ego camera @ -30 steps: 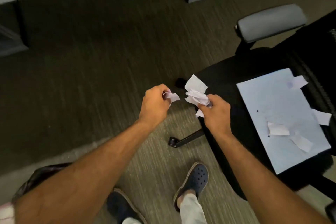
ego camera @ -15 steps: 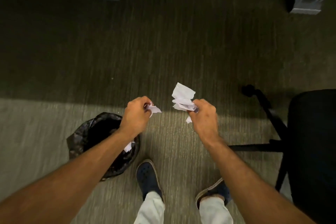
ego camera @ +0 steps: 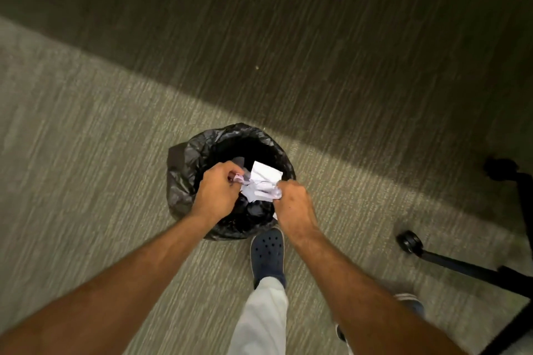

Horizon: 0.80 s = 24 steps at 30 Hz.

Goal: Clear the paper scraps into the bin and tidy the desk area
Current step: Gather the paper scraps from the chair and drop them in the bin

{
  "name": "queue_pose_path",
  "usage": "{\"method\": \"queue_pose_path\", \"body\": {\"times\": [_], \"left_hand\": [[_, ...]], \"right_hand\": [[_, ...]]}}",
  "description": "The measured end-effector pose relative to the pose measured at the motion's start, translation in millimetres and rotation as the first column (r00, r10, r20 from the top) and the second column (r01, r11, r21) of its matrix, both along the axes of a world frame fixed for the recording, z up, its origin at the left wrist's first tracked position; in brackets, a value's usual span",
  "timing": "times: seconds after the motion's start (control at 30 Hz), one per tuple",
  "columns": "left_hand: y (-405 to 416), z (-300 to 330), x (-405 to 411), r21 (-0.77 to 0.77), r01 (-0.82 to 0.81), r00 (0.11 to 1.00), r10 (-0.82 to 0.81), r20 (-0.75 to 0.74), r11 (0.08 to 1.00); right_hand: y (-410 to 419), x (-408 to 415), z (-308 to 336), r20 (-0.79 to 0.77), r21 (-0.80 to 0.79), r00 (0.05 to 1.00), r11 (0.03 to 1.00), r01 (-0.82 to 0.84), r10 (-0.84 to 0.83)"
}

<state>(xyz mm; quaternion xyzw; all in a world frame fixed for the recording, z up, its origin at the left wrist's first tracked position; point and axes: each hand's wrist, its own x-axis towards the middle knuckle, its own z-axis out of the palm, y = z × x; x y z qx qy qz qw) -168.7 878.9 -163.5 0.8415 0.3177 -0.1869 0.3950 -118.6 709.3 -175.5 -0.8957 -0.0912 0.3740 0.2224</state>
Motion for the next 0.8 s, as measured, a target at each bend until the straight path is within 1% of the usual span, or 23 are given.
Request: {"method": "queue_pose_path", "body": {"times": [0.07, 0.13, 0.23, 0.3, 0.4, 0.53, 0.63, 0.73, 0.8], "left_hand": [[5, -12, -11, -0.042, -0.049, 0.999, 0.048, -0.026, 0.998], [5, -21, -19, -0.086, -0.107, 0.993, 0.102, -0.060, 0.990], [1, -28, -26, -0.073, -0.131, 0.989, 0.125, -0.072, 0.989], [-4, -29, -27, -0.058, -0.140, 0.989, 0.136, -0.063, 0.989], [-18, -21, -20, -0.089, -0.161, 0.986, 0.157, -0.047, 0.983], [-48, -3, 8, -0.104, -0.086, 0.996, 0.088, 0.011, 0.991], [-87, 14, 38, -0.124, 0.005, 0.998, 0.002, 0.057, 0.992], [-142, 33, 72, -0.133, 0.112, 0.990, -0.098, 0.106, 0.985], [-186, 48, 93, -0.117, 0.212, 0.971, -0.196, 0.135, 0.970]], "right_hand": [[10, -7, -11, -0.026, -0.026, 1.000, 0.999, 0.018, -0.018], [17, -12, -18, -0.067, -0.017, 0.994, 0.996, 0.089, -0.090], [20, -11, -21, -0.164, 0.047, 0.970, 0.980, 0.192, -0.182], [16, -8, -18, -0.219, 0.088, 0.958, 0.974, 0.210, -0.187], [-3, -7, -2, -0.230, 0.178, 0.952, 0.953, 0.246, -0.203], [-55, -3, 18, -0.178, 0.224, 0.950, 0.930, 0.293, -0.257], [-110, 4, 31, -0.113, 0.236, 0.933, 0.903, 0.359, -0.342], [-175, 16, 50, -0.044, 0.243, 0.882, 0.851, 0.466, -0.470], [-222, 24, 64, 0.011, 0.277, 0.823, 0.792, 0.544, -0.568]]}}
